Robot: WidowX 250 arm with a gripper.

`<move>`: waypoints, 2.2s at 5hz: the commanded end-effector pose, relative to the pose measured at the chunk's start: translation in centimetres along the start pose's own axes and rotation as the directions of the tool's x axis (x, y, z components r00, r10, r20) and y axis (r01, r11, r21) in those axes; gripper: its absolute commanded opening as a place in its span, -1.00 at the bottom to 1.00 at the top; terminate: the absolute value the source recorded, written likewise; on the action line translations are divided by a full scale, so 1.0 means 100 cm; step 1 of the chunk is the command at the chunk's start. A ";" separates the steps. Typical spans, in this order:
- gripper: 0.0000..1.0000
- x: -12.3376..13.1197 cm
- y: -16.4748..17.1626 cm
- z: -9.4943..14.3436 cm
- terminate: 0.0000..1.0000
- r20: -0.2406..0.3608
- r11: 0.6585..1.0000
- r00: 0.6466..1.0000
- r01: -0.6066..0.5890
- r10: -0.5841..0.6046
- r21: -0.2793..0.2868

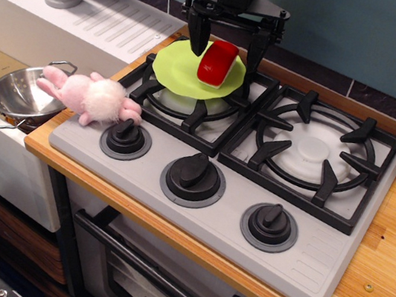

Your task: End effector transition from object to object

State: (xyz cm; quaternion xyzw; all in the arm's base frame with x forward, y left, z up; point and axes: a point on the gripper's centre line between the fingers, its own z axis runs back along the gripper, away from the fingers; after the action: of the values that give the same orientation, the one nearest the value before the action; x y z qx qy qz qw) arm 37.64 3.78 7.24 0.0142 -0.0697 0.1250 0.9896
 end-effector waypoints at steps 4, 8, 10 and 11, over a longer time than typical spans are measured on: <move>1.00 -0.005 0.022 0.046 -1.00 0.006 0.996 0.998 0.054 -0.054 0.072; 1.00 -0.027 0.084 0.057 -1.00 0.055 0.983 0.986 0.152 -0.158 0.100; 1.00 -0.044 0.103 0.032 -1.00 0.086 0.986 0.985 0.144 -0.151 0.085; 1.00 -0.058 0.106 0.019 -1.00 0.084 0.990 0.989 0.119 -0.125 0.075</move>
State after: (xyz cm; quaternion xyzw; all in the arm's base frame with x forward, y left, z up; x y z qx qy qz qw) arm 28.46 12.20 6.28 0.0464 -0.0777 0.0651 0.9938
